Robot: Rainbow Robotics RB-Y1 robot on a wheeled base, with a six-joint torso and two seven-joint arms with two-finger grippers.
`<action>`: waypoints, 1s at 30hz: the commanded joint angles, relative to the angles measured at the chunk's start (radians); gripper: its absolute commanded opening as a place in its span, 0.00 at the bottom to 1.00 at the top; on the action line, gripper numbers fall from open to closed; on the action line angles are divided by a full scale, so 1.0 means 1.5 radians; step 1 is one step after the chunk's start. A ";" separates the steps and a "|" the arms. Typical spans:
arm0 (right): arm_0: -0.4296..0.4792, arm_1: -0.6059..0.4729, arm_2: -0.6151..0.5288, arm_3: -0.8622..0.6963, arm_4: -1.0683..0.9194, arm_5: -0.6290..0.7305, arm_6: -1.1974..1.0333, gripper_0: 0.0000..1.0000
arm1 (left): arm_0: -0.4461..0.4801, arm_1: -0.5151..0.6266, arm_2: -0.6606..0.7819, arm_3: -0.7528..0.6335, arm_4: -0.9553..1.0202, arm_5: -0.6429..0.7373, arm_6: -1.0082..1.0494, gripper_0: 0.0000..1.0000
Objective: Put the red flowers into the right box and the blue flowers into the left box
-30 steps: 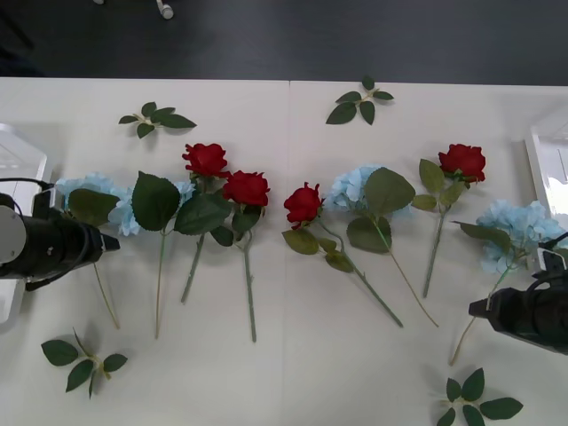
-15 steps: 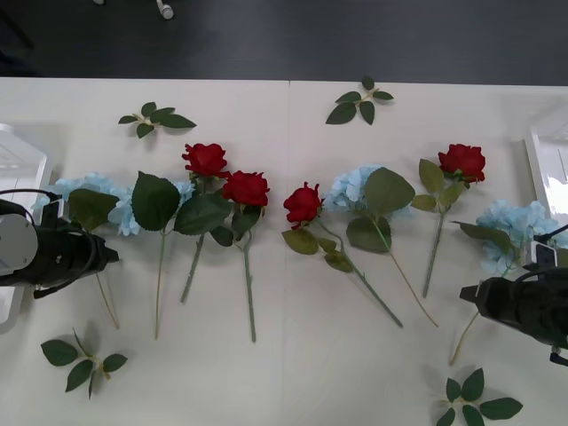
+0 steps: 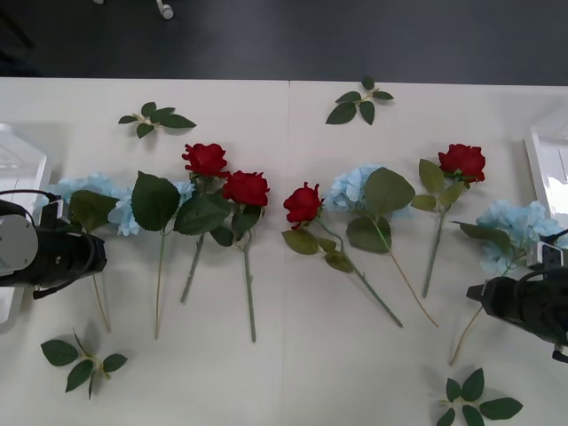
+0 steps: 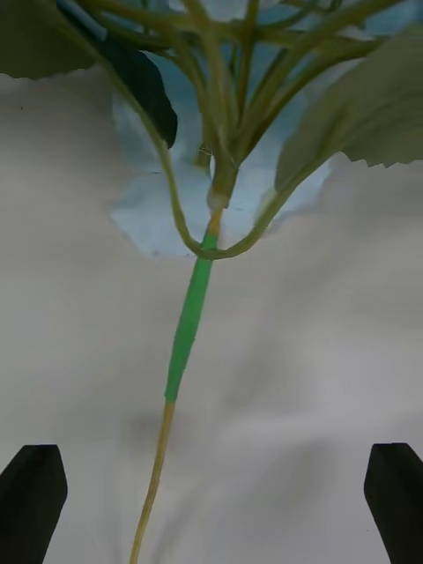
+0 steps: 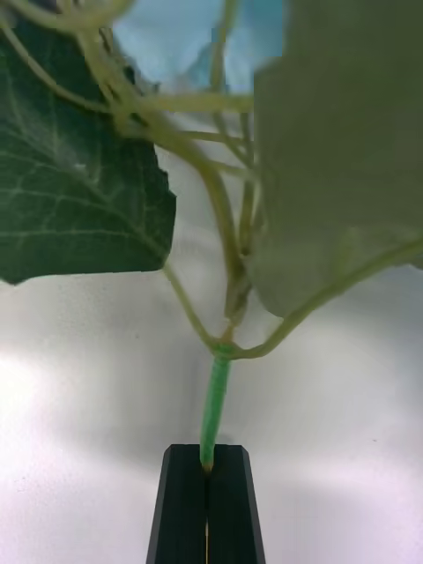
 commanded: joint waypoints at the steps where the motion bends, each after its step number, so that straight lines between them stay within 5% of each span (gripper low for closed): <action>1: -0.037 0.008 0.019 0.020 -0.001 -0.002 -0.025 1.00 | -0.004 0.000 0.013 -0.029 0.018 -0.006 0.008 0.00; 10: -0.056 0.020 0.032 0.039 0.005 -0.001 -0.023 1.00 | 0.048 0.000 0.105 -0.178 0.061 0.062 0.017 0.00; 12: -0.058 0.020 0.034 0.039 0.003 -0.001 -0.021 0.73 | 0.059 0.000 0.131 -0.215 0.069 0.080 0.020 0.00; 13: -0.061 0.021 0.037 0.040 0.003 0.001 -0.020 0.44 | 0.069 0.000 0.149 -0.237 0.076 0.087 0.022 0.00; 15: -0.068 0.020 0.043 0.044 0.002 0.004 -0.016 0.03 | 0.082 0.001 0.190 -0.276 0.090 0.100 0.027 0.00; 25: -0.080 0.020 0.062 0.046 0.008 0.015 -0.009 0.00 | 0.099 0.051 0.290 -0.321 0.080 0.087 0.043 0.00; 30: -0.082 0.020 0.062 0.046 0.008 0.016 0.000 0.00 | 0.085 0.134 0.302 -0.220 0.072 0.038 0.054 0.00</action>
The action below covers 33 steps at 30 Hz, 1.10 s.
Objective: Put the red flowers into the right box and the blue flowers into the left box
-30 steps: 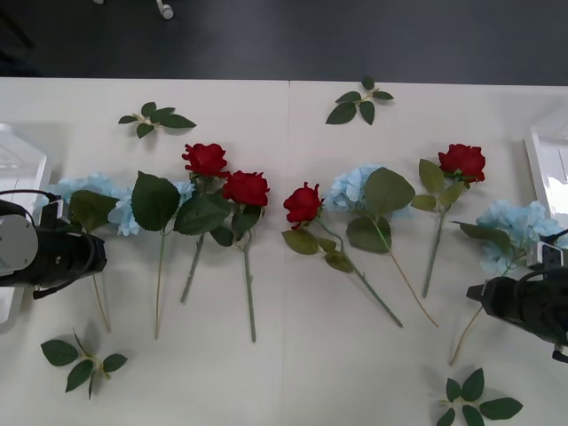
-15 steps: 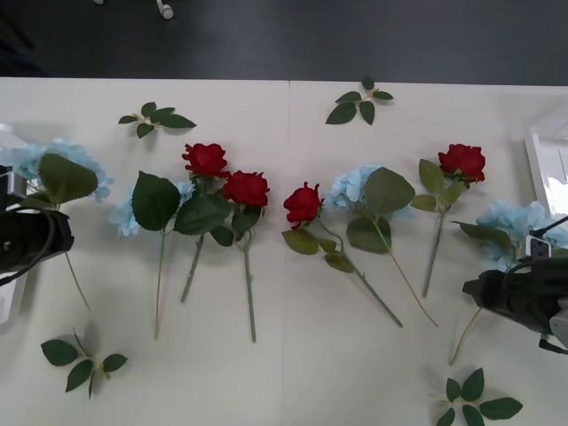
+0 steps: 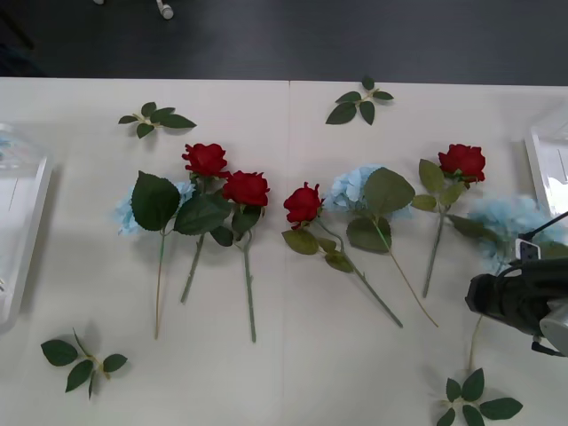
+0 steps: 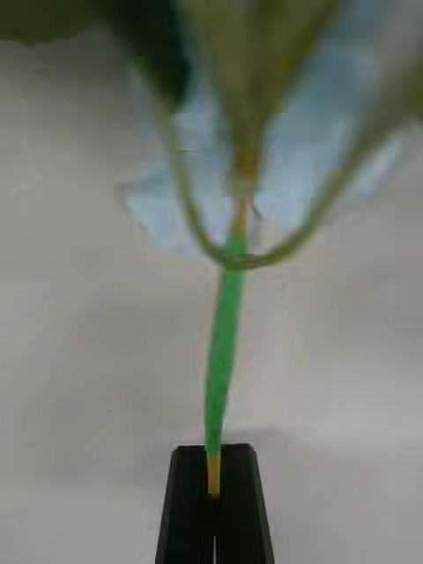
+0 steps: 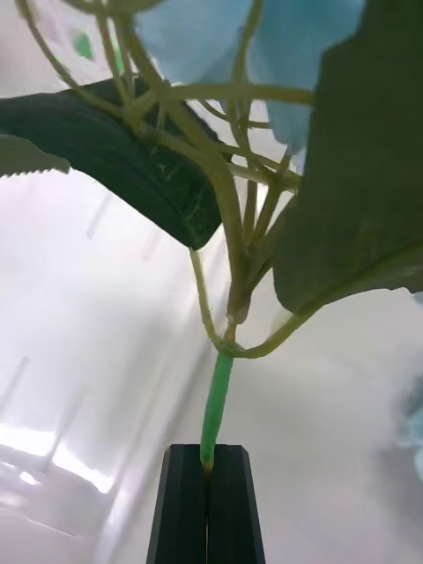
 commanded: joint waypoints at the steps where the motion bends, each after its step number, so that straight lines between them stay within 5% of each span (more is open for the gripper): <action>1: -0.006 -0.003 -0.009 -0.003 0.004 0.003 0.000 0.00 | -0.014 0.079 0.004 0.081 -0.003 -0.046 0.052 0.00; 10: -0.012 -0.023 -0.055 -0.111 -0.019 0.061 0.018 0.00 | -0.054 0.177 -0.038 0.287 0.009 -0.156 0.047 0.00; 18: -0.012 -0.028 -0.208 -0.302 -0.176 0.246 0.026 0.00 | -0.093 0.189 -0.062 0.420 0.005 -0.222 0.032 0.00; 26: -0.012 -0.032 -0.353 -0.433 -0.305 0.384 0.064 0.00 | -0.098 0.189 -0.061 0.453 0.008 -0.235 0.025 0.02; 29: -0.011 -0.048 -0.388 -0.456 -0.342 0.390 0.127 0.00 | -0.096 0.189 -0.059 0.453 0.012 -0.235 0.024 0.78; 30: -0.011 -0.048 -0.388 -0.456 -0.342 0.390 0.127 0.00 | -0.096 0.189 -0.059 0.453 0.012 -0.235 0.024 0.78; 31: -0.011 -0.059 -0.403 -0.461 -0.360 0.378 0.179 0.00 | -0.096 0.189 -0.061 0.452 0.015 -0.235 0.023 0.99; 33: -0.011 -0.069 -0.413 -0.462 -0.377 0.352 0.230 0.00 | -0.096 0.189 -0.062 0.453 0.020 -0.235 0.022 1.00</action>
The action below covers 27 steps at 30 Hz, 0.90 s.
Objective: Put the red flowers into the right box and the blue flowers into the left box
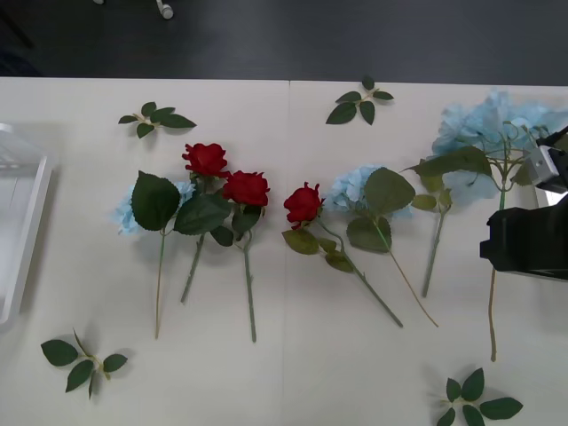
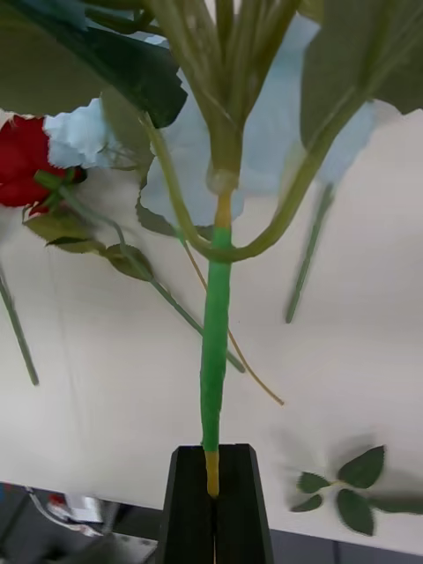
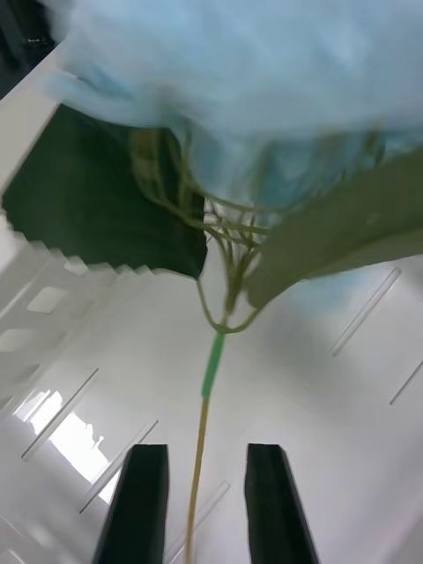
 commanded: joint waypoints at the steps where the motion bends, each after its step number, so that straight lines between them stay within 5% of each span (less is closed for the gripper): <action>1: -0.008 -0.046 -0.020 -0.016 -0.033 -0.058 0.148 0.00 | -0.002 0.017 0.005 -0.011 0.013 -0.007 -0.014 1.00; 7: 0.007 -0.074 -0.020 0.004 -0.046 -0.210 0.318 0.00 | 0.007 0.017 0.002 -0.034 0.072 0.010 -0.020 1.00; 17: 0.024 -0.094 0.034 0.068 -0.154 -0.496 0.590 0.00 | 0.062 0.017 0.003 -0.263 0.210 0.144 -0.021 1.00; 21: -0.031 -0.083 0.148 0.074 -0.155 -0.600 0.650 0.00 | 0.062 0.017 0.004 -0.325 0.274 0.193 -0.027 1.00; 27: -0.200 -0.045 0.361 0.116 -0.152 -0.702 0.715 0.00 | 0.062 -0.026 0.029 -0.379 0.420 0.242 -0.140 1.00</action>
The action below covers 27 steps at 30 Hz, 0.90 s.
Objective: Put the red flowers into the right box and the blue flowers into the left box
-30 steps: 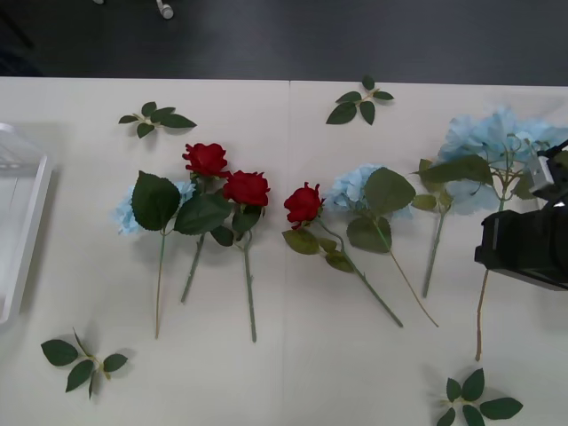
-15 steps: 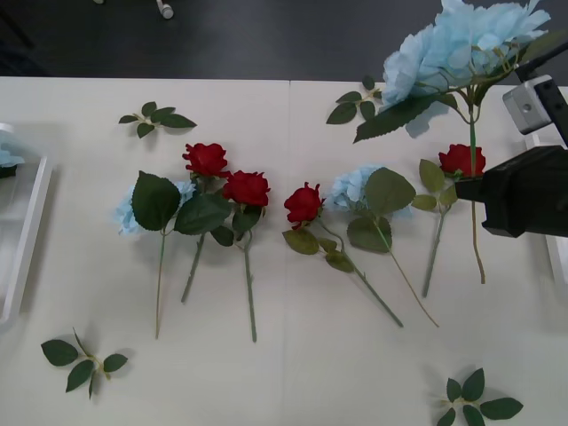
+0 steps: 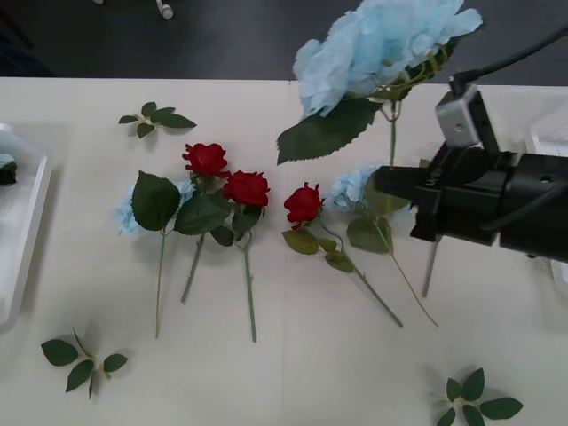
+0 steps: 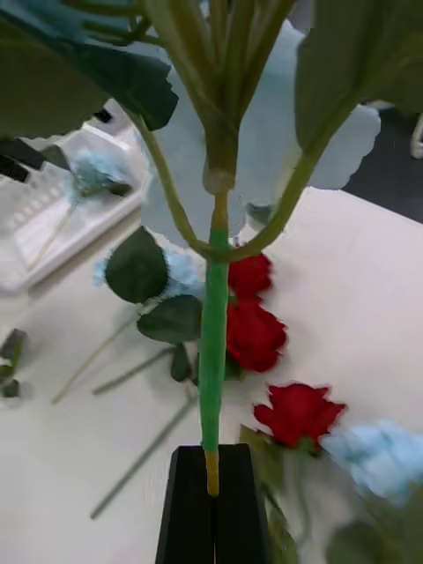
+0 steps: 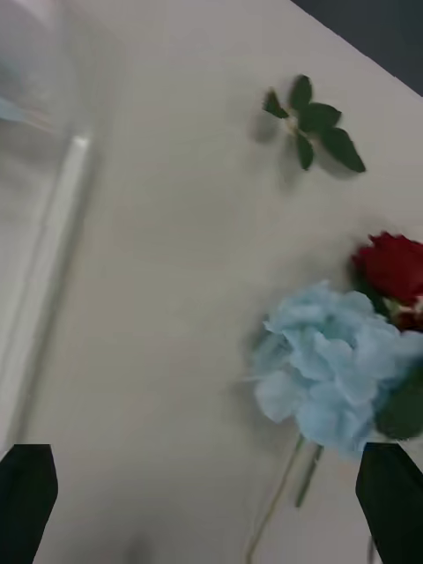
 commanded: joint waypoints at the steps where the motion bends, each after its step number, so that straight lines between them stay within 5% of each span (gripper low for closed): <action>1: -0.129 0.042 0.099 0.026 0.002 -0.022 0.065 0.00 | -0.003 -0.041 0.038 -0.032 0.094 0.028 -0.133 1.00; 10: -0.298 0.132 0.220 0.068 0.003 -0.062 0.079 0.00 | -0.003 -0.132 0.031 -0.032 0.189 0.081 -0.436 1.00; 27: -0.418 0.372 0.345 0.204 0.056 -0.092 0.099 0.00 | -0.010 -0.229 -0.021 -0.032 0.325 0.161 -0.837 1.00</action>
